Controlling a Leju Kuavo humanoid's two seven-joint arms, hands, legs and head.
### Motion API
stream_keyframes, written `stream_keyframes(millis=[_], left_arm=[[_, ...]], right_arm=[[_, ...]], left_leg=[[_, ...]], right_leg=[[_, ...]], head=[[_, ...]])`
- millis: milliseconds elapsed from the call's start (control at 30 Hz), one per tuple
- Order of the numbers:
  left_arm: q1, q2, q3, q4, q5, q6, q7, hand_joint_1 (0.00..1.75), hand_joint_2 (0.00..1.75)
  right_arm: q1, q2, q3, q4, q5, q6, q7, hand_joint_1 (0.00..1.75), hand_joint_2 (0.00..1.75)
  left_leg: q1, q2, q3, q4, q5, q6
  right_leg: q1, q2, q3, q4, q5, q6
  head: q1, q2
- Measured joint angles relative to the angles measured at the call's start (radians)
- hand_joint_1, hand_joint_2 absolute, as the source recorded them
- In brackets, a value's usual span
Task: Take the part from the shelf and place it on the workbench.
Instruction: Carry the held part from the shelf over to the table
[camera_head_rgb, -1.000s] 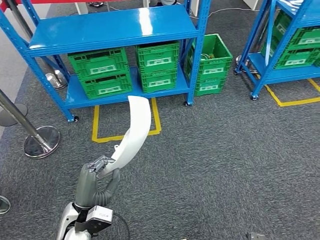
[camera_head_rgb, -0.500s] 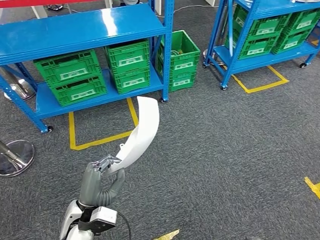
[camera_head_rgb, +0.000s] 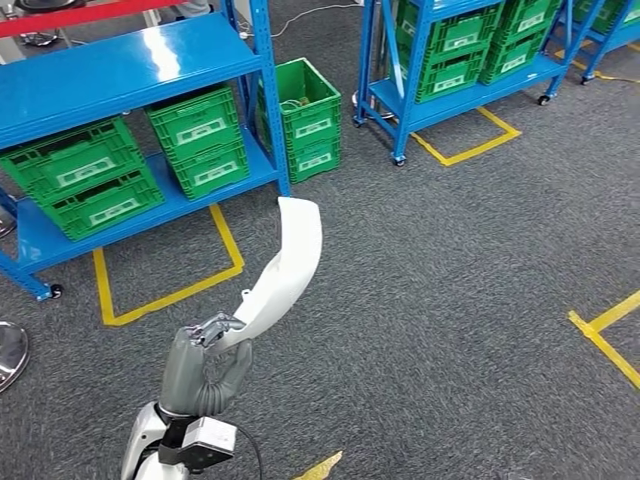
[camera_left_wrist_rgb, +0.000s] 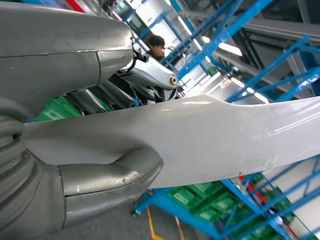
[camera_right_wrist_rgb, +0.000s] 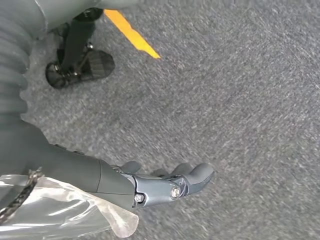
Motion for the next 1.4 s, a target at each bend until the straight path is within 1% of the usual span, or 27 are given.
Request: stream_keyframes(millis=[67, 100, 167, 233, 300, 367, 400, 433, 467, 500, 567, 600, 667, 733, 800, 833, 900, 933, 967, 1000, 1033, 1100, 1167, 1233, 1300, 1333, 1400], left_arm=[[0.0, 0.0, 0.0, 0.0, 0.0, 0.0, 0.0, 1.75, 1.75], [0.001, 0.001, 0.0, 0.0, 0.0, 0.001, 0.0, 1.75, 1.75], [0.002, 0.001, 0.0, 0.0, 0.0, 0.004, -0.001, 1.75, 1.75], [0.002, -0.001, -0.002, 0.0, -0.001, 0.008, -0.001, 1.75, 1.75], [0.003, -0.004, -0.005, 0.0, 0.0, 0.012, -0.001, 1.75, 1.75], [0.005, -0.006, -0.008, 0.0, 0.0, 0.015, -0.001, 1.75, 1.75], [0.006, -0.005, -0.008, 0.0, 0.001, 0.016, -0.001, 1.75, 1.75], [0.007, -0.005, -0.009, 0.0, 0.001, 0.016, -0.001, 1.75, 1.75], [0.008, -0.005, -0.009, 0.0, 0.001, 0.017, -0.001, 1.75, 1.75], [0.008, -0.005, -0.01, 0.0, 0.001, 0.017, 0.0, 1.75, 1.75], [0.008, -0.005, -0.011, 0.0, 0.002, 0.019, 0.0, 1.75, 1.75], [0.008, -0.005, -0.011, 0.0, 0.002, 0.02, 0.0, 1.75, 1.75], [0.008, -0.005, -0.011, 0.0, 0.002, 0.022, 0.0, 1.75, 1.75], [0.008, -0.005, -0.012, 0.0, 0.002, 0.024, 0.0, 1.75, 1.75], [0.008, -0.005, -0.012, 0.0, 0.003, 0.027, 0.0, 1.75, 1.75], [0.008, -0.005, -0.012, 0.0, 0.003, 0.028, 0.0, 1.75, 1.75], [0.011, -0.004, -0.012, 0.0, 0.003, 0.029, 0.0, 1.75, 1.75], [0.013, -0.003, -0.012, 0.0, 0.004, 0.029, 0.0, 1.75, 1.75], [0.015, -0.002, -0.012, 0.0, 0.004, 0.029, 0.0, 1.75, 1.75], [0.015, -0.001, -0.012, 0.0, 0.004, 0.029, 0.0, 1.75, 1.75], [0.015, -0.001, -0.012, 0.0, 0.004, 0.029, 0.0, 1.75, 1.75], [0.015, -0.001, -0.012, 0.0, 0.004, 0.029, 0.0, 1.75, 1.75], [0.015, -0.001, -0.012, 0.0, 0.004, 0.03, 0.0, 1.75, 1.75], [0.014, -0.002, -0.012, 0.0, 0.004, 0.03, 0.001, 1.75, 1.75], [0.013, -0.003, -0.013, 0.0, 0.004, 0.031, 0.001, 1.75, 1.75], [0.013, -0.004, -0.013, 0.0, 0.004, 0.031, 0.001, 1.75, 1.75], [0.015, -0.005, -0.013, 0.0, 0.004, 0.032, 0.001, 1.75, 1.75]], right_arm=[[-0.001, 0.0, 0.0, 0.003, -0.001, 0.0, 0.0, 0.0, 1.75], [-0.002, 0.001, 0.0, 0.004, -0.003, 0.0, 0.0, 0.0, 1.75], [-0.003, 0.001, -0.004, 0.005, -0.008, 0.0, -0.002, 0.0, 1.75], [0.001, 0.001, -0.009, 0.005, -0.01, -0.001, -0.002, 0.0, 1.75], [0.003, 0.0, -0.014, 0.006, -0.01, -0.001, -0.003, 0.0, 1.75], [-0.001, 0.0, -0.016, 0.006, -0.008, -0.003, -0.003, 0.0, 1.75], [-0.003, 0.0, -0.017, 0.007, -0.007, -0.003, -0.003, 0.0, 1.75], [-0.003, 0.0, -0.017, 0.008, -0.005, -0.004, -0.003, 0.0, 1.75], [-0.002, 0.0, -0.018, 0.009, -0.003, -0.004, -0.003, 0.0, 1.75], [-0.001, 0.0, -0.019, 0.01, -0.002, -0.004, -0.003, 0.0, 1.75], [-0.001, 0.0, -0.021, 0.01, 0.002, -0.005, -0.003, 0.0, 1.75], [-0.003, 0.0, -0.021, 0.011, 0.004, -0.004, -0.004, 0.0, 1.75], [-0.006, 0.0, -0.021, 0.011, 0.007, -0.003, -0.004, 0.0, 1.75], [-0.004, 0.0, -0.022, 0.011, 0.009, -0.003, -0.004, 0.0, 1.75], [-0.004, 0.0, -0.022, 0.011, 0.009, -0.002, -0.004, 0.0, 1.75], [-0.005, 0.0, -0.023, 0.011, 0.01, -0.002, -0.004, 0.0, 1.75], [-0.009, -0.001, -0.023, 0.011, 0.01, -0.001, -0.004, 0.0, 1.75], [-0.009, -0.001, -0.023, 0.011, 0.01, -0.001, -0.004, 0.0, 1.75], [-0.009, -0.001, -0.023, 0.011, 0.01, 0.0, -0.004, 0.0, 1.75], [-0.008, -0.001, -0.023, 0.011, 0.01, 0.0, -0.004, 0.0, 1.75], [-0.007, -0.001, -0.023, 0.011, 0.01, 0.0, -0.004, 0.0, 1.75], [-0.007, 0.0, -0.023, 0.011, 0.01, 0.0, -0.004, 0.0, 1.75], [-0.009, 0.0, -0.023, 0.011, 0.01, 0.0, -0.004, 0.0, 1.75], [-0.007, 0.0, -0.023, 0.011, 0.01, 0.0, -0.004, 0.0, 1.75], [-0.003, -0.001, -0.024, 0.012, 0.011, 0.0, -0.004, 0.0, 1.75], [-0.004, -0.001, -0.024, 0.012, 0.012, 0.0, -0.004, 0.0, 1.75], [-0.008, 0.0, -0.024, 0.012, 0.015, 0.0, -0.004, 0.0, 1.75]], left_leg=[[-0.002, -0.034, 0.058, -0.129, 0.073, 0.012], [-0.002, -0.053, 0.082, -0.186, 0.093, 0.017], [-0.003, -0.074, 0.099, -0.233, 0.098, 0.02], [-0.002, -0.057, 0.099, -0.246, 0.103, 0.023], [0.002, -0.034, 0.101, -0.259, 0.113, 0.03], [0.001, -0.007, 0.101, -0.264, 0.116, 0.034], [0.0, 0.008, 0.099, -0.264, 0.116, 0.034], [-0.001, 0.022, 0.098, -0.263, 0.116, 0.034], [-0.001, 0.035, 0.098, -0.263, 0.116, 0.033], [0.0, 0.046, 0.098, -0.262, 0.115, 0.032], [0.0, 0.065, 0.098, -0.259, 0.112, 0.026], [-0.002, 0.073, 0.099, -0.256, 0.11, 0.021], [-0.006, 0.086, 0.1, -0.252, 0.108, 0.011], [-0.005, 0.096, 0.101, -0.251, 0.107, 0.001], [-0.001, 0.072, 0.091, -0.221, 0.079, -0.009], [0.001, 0.051, 0.073, -0.176, 0.048, -0.012], [0.003, 0.015, 0.015, -0.038, -0.025, -0.013], [0.002, 0.008, -0.011, 0.022, -0.047, -0.011], [0.002, 0.005, -0.022, 0.048, -0.048, -0.008], [0.002, 0.003, -0.014, 0.034, -0.029, -0.004], [0.001, -0.004, 0.013, -0.018, 0.006, 0.002], [0.002, -0.042, 0.08, -0.159, 0.069, 0.012], [0.002, -0.073, 0.112, -0.233, 0.087, 0.015], [0.0, -0.064, 0.113, -0.243, 0.089, 0.016], [0.002, -0.041, 0.112, -0.253, 0.099, 0.025], [0.004, -0.027, 0.11, -0.258, 0.104, 0.029], [0.003, 0.0, 0.104, -0.26, 0.108, 0.033]], right_leg=[[0.002, 0.024, -0.001, 0.004, 0.0, 0.001], [0.002, 0.035, -0.004, 0.007, 0.001, 0.003], [0.0, 0.054, -0.017, 0.01, 0.006, 0.013], [-0.004, 0.065, -0.03, 0.011, 0.01, 0.026], [-0.001, 0.029, -0.054, 0.047, -0.016, 0.035], [-0.003, -0.022, -0.108, 0.161, -0.08, 0.045], [-0.006, -0.034, -0.139, 0.228, -0.109, 0.05], [-0.009, -0.039, -0.158, 0.274, -0.124, 0.054], [-0.013, -0.043, -0.159, 0.285, -0.12, 0.058], [-0.016, -0.048, -0.138, 0.253, -0.099, 0.062], [-0.018, -0.078, -0.056, 0.115, -0.045, 0.065], [-0.017, -0.092, -0.021, 0.054, -0.027, 0.061], [-0.013, -0.105, 0.007, 0.007, -0.022, 0.049], [-0.012, -0.087, 0.004, 0.007, -0.016, 0.034], [-0.013, -0.071, 0.001, 0.004, -0.009, 0.02], [-0.014, -0.062, 0.0, 0.003, -0.005, 0.013], [-0.012, -0.043, -0.007, 0.003, 0.0, 0.005], [-0.01, -0.031, -0.01, 0.003, 0.002, 0.003], [-0.007, -0.019, -0.012, 0.004, 0.003, 0.002], [-0.005, -0.006, -0.014, 0.005, 0.005, 0.001], [-0.004, 0.007, -0.015, 0.007, 0.006, 0.002], [-0.002, 0.031, -0.018, 0.011, 0.009, 0.006], [-0.004, 0.051, -0.027, 0.014, 0.015, 0.016], [-0.007, 0.068, -0.04, 0.013, 0.022, 0.029], [-0.007, 0.044, -0.058, 0.032, 0.007, 0.038], [-0.005, 0.018, -0.076, 0.067, -0.017, 0.041], [-0.007, -0.029, -0.129, 0.194, -0.087, 0.048]], head=[[0.0, 0.0], [0.0, 0.0], [-0.001, 0.0], [-0.002, 0.0], [0.003, 0.0], [0.007, 0.0], [0.008, 0.0], [0.008, 0.0], [0.008, 0.0], [0.008, 0.0], [0.008, 0.0], [0.008, 0.0], [0.006, 0.0], [0.004, 0.0], [0.002, 0.0], [0.001, 0.0], [-0.001, 0.0], [-0.001, 0.0], [-0.001, 0.0], [-0.001, 0.0], [-0.001, 0.0], [0.0, 0.0], [0.0, 0.0], [0.0, 0.0], [0.003, 0.0], [0.005, 0.0], [0.009, 0.0]])
